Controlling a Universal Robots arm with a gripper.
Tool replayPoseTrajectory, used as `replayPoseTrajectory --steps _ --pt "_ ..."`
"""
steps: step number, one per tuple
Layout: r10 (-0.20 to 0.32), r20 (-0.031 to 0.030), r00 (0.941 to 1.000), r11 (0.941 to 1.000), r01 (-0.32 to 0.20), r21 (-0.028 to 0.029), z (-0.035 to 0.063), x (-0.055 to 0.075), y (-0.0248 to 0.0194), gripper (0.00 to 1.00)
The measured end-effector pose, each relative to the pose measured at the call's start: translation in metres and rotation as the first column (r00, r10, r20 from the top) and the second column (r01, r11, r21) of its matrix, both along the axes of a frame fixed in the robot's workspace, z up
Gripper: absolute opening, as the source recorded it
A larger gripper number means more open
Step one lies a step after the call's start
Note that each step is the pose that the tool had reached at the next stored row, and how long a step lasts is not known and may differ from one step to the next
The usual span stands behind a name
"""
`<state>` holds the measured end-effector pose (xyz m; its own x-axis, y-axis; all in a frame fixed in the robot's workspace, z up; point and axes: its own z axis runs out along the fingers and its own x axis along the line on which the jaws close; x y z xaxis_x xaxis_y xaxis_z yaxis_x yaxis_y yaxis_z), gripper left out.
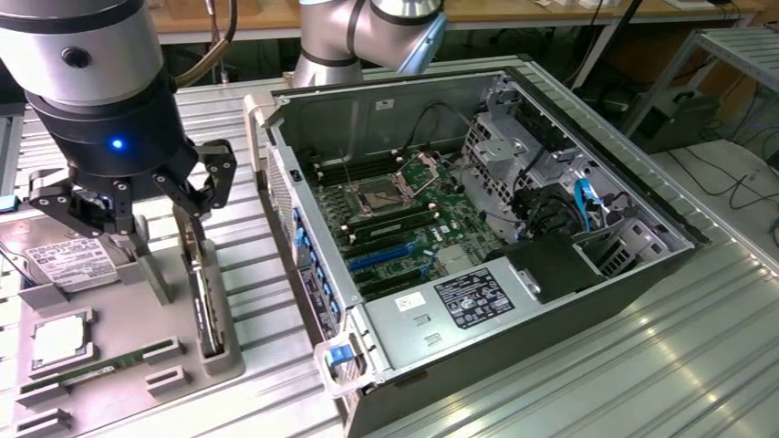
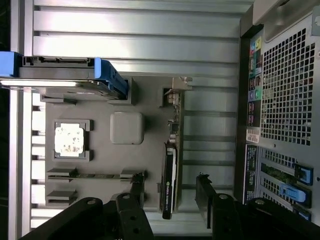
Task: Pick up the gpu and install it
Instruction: 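Pick up the gpu and move the gpu toward the slot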
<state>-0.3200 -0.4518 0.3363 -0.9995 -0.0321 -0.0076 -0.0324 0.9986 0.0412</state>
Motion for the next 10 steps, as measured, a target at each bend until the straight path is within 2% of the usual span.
replayPoseTrajectory --steps 2,10 --pt "0.000 -0.0003 1.0000 1.0000 0.000 -0.0023 -0.0024 0.0001 -0.0001 0.54" --pt "0.000 -0.0003 1.0000 1.0000 0.000 -0.0040 -0.0109 0.0001 0.0000 0.54"
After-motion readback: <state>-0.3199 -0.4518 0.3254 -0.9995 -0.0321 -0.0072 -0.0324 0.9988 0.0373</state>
